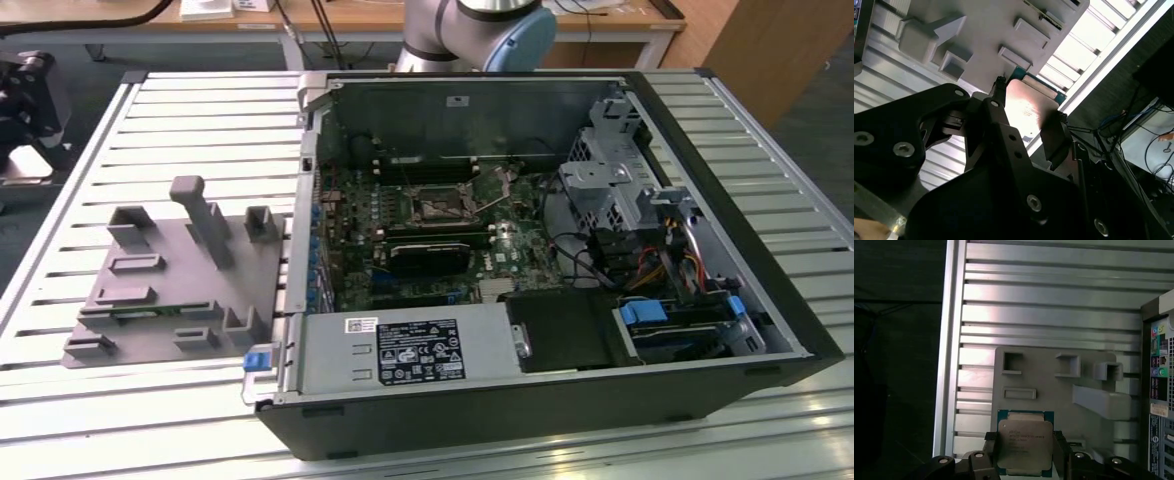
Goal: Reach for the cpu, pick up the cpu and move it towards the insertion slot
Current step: 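Pick up the cpu and move it towards the insertion slot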
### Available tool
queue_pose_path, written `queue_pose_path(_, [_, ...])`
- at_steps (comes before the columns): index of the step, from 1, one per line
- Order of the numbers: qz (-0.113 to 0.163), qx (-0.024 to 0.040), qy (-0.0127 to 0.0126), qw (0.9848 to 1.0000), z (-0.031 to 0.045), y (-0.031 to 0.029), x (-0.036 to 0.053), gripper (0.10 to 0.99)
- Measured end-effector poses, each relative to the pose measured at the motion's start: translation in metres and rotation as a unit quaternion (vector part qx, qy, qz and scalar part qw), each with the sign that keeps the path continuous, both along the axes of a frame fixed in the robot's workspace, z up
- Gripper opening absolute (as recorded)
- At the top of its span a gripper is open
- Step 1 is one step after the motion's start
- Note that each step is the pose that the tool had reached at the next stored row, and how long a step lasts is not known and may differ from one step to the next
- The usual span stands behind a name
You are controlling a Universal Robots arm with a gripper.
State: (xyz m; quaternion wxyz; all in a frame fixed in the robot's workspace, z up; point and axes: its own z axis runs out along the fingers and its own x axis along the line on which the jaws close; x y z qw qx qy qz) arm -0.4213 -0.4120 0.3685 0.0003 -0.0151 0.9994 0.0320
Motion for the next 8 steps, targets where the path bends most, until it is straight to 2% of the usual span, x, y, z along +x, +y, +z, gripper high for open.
queue_pose_path(8, [0.0, 0.0, 0.0, 1.0, 0.0126, 0.0, 0.0, 0.529])
